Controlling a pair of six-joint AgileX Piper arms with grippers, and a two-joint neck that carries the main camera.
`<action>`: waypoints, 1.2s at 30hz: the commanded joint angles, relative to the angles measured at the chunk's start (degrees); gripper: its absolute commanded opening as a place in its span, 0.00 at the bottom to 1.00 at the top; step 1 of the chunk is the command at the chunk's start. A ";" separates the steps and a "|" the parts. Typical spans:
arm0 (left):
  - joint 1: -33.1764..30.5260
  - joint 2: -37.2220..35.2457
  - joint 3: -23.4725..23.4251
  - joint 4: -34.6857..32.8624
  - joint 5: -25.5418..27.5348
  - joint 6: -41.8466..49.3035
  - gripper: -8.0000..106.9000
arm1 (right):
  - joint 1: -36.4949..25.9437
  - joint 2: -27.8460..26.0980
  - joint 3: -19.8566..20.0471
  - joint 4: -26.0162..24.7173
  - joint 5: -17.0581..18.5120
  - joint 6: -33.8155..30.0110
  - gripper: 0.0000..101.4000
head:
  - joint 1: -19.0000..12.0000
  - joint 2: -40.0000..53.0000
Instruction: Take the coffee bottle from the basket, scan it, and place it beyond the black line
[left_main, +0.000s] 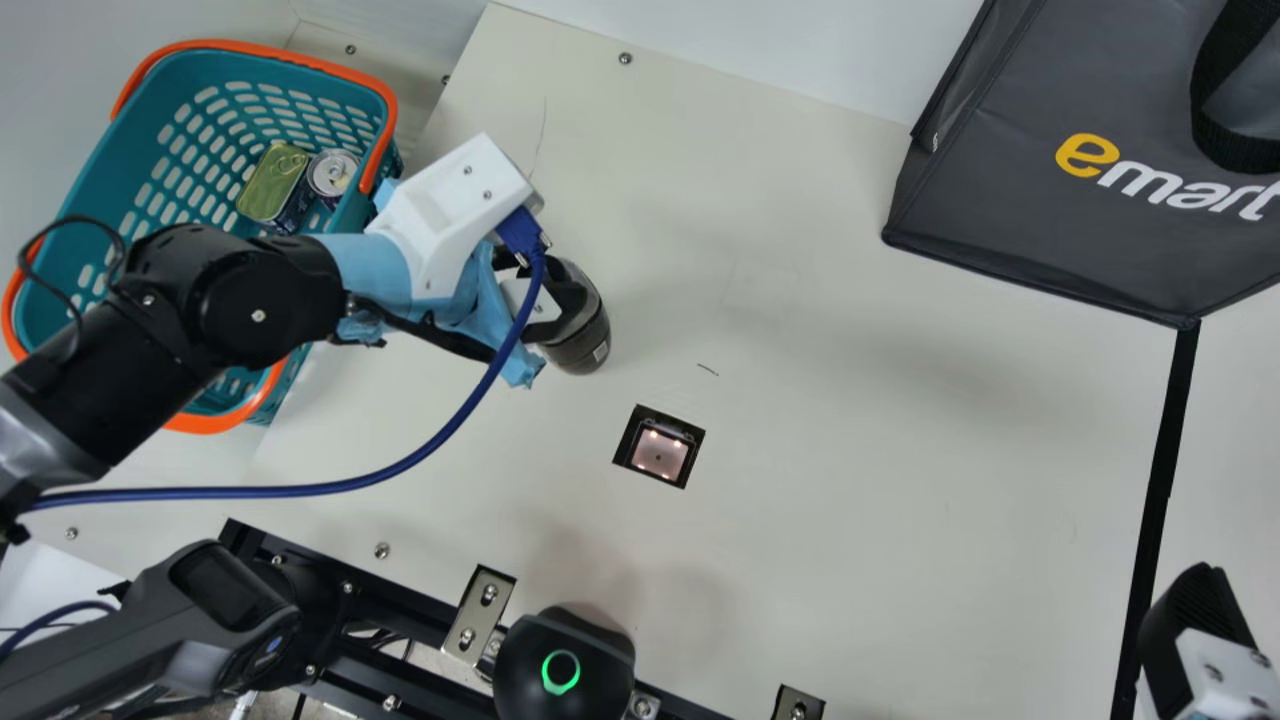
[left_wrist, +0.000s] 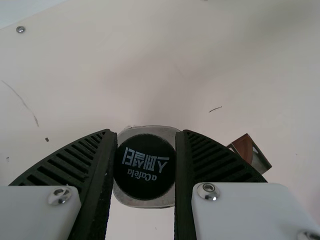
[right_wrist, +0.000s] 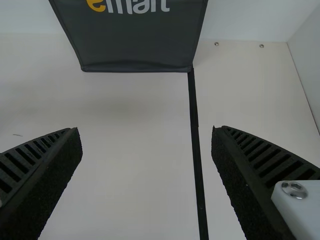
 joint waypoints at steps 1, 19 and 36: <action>-0.08 0.00 0.06 0.26 -0.12 -0.14 0.51 | 0.00 0.00 0.00 0.00 0.00 0.00 0.90 | -1.48 0.14; -0.90 0.17 -0.58 2.29 -0.08 -1.90 0.85 | 0.00 0.00 0.00 0.00 0.06 0.00 0.90 | -1.48 0.14; 0.48 -0.19 -6.50 3.45 3.55 -2.62 0.85 | 0.00 0.00 0.00 0.00 0.06 0.00 0.90 | -1.48 0.14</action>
